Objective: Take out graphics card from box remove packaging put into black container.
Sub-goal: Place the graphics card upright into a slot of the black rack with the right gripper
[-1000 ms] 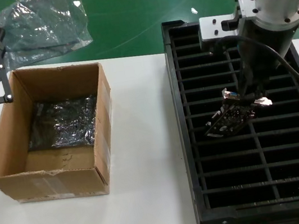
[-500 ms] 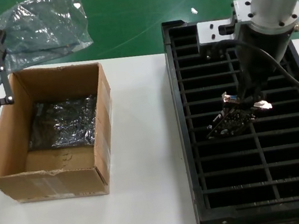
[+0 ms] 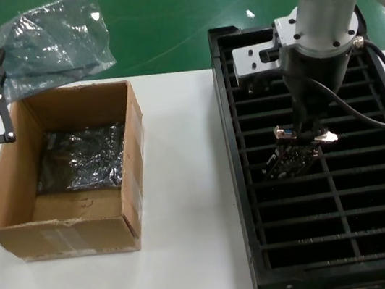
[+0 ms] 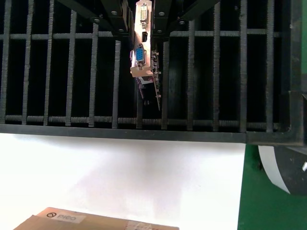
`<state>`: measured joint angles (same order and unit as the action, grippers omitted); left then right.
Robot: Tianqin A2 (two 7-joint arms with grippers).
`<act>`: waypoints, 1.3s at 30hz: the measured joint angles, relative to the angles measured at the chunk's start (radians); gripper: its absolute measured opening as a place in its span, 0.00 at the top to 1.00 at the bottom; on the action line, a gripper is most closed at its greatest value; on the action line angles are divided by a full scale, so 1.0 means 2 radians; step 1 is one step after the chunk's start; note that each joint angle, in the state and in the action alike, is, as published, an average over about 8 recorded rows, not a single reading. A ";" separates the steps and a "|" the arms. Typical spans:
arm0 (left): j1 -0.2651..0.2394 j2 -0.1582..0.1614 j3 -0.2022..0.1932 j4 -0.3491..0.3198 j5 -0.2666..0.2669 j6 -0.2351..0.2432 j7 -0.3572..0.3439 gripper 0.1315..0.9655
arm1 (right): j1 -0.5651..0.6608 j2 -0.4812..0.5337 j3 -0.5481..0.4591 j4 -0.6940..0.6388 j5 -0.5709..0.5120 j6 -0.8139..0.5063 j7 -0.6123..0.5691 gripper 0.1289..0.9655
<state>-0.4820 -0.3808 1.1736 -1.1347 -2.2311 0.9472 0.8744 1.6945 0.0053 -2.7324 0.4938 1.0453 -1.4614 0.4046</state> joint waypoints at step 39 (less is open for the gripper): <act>0.018 0.001 0.001 -0.019 -0.003 -0.004 -0.023 0.99 | -0.029 -0.003 -0.010 0.074 -0.022 -0.008 0.017 0.82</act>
<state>-0.4454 -0.3792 1.1748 -1.1720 -2.2373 0.9395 0.8283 1.6369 0.0000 -2.7530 0.6413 1.0011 -1.4767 0.4388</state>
